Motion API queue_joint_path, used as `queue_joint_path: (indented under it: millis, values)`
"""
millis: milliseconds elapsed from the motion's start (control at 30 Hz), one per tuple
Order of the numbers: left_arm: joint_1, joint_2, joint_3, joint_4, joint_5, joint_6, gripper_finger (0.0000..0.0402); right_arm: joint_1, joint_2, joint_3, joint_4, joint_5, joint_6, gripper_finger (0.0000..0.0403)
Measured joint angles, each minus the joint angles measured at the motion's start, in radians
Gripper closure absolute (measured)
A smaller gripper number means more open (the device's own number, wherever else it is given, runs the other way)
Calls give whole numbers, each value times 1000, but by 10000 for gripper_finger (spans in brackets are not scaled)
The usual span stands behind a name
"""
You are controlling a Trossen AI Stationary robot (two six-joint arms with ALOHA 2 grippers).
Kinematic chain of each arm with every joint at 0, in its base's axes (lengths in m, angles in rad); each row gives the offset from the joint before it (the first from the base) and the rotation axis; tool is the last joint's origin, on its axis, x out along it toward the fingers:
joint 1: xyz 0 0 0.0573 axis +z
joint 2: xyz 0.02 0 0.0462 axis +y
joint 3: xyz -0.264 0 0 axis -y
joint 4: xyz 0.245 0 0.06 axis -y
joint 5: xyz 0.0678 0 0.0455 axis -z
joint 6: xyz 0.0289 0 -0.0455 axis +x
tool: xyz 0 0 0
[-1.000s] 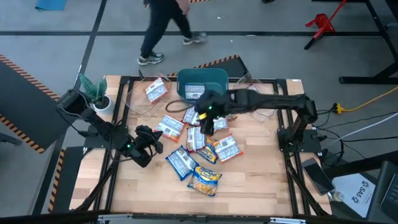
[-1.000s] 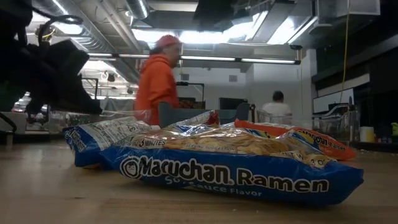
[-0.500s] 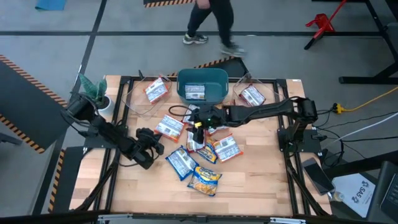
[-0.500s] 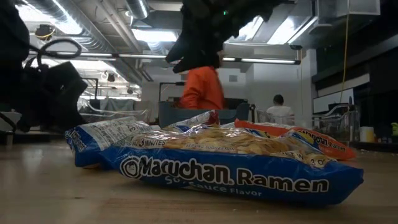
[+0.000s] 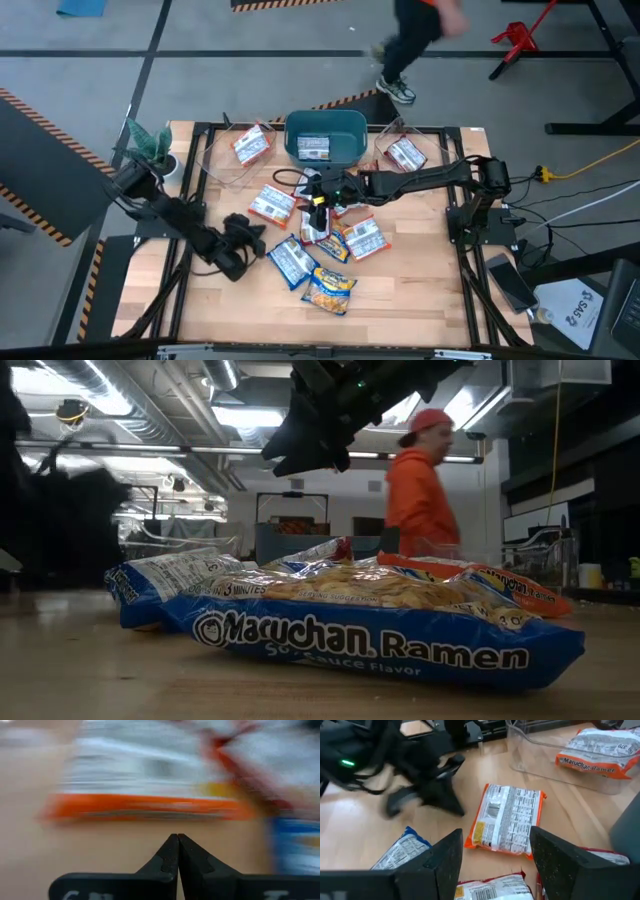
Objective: Sort Maruchan noodles
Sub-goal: Put the orange noodle pack into the left transparent bin
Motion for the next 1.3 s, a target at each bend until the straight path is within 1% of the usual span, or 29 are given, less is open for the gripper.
queue_joint_path:
  millis: [67, 167, 233, 267, 367, 500, 867, 1033, 1067, 1100, 1133, 1200, 1300]
  values:
    - [-14, -34, 9, -3, -36, 52, 402, 0, 0, 0, 9, -7, 0, 189]
    - [-19, -53, 10, -13, -104, 133, 402, 0, 0, 0, 16, -8, -1, 189]
    - [-4, -55, 5, -21, -156, 144, 402, 0, 0, 0, 16, -8, -1, 189]
    - [10, -53, -4, -29, -164, 143, 402, 0, 0, 0, 16, -8, -1, 189]
    - [56, -27, -26, -28, -154, 139, 402, 0, 0, 0, 14, -8, -1, 189]
    - [80, -7, -51, -27, -148, 99, 402, 0, 0, 0, 13, -7, -2, 189]
    - [69, -6, -53, -25, -107, 94, 402, 0, 13, 0, 10, 0, 9, 189]
    - [61, -2, -53, -25, -86, 94, 402, 0, 69, 0, 43, -23, 16, 189]
    - [61, 3, -52, -17, -78, 93, 402, 0, 81, 0, 54, -32, 23, 189]
    - [62, 11, -53, -5, -25, 92, 402, 0, 90, 0, 59, -39, 30, 189]
    - [61, 30, -54, 2, 4, 91, 401, 0, 99, 0, 74, -41, 32, 189]
    - [61, 54, -53, 36, 8, 94, 401, 0, 110, 0, 101, -13, 32, 189]
    - [54, 91, -53, 64, -14, 87, 401, -3, 110, 0, 148, 30, 8, 189]
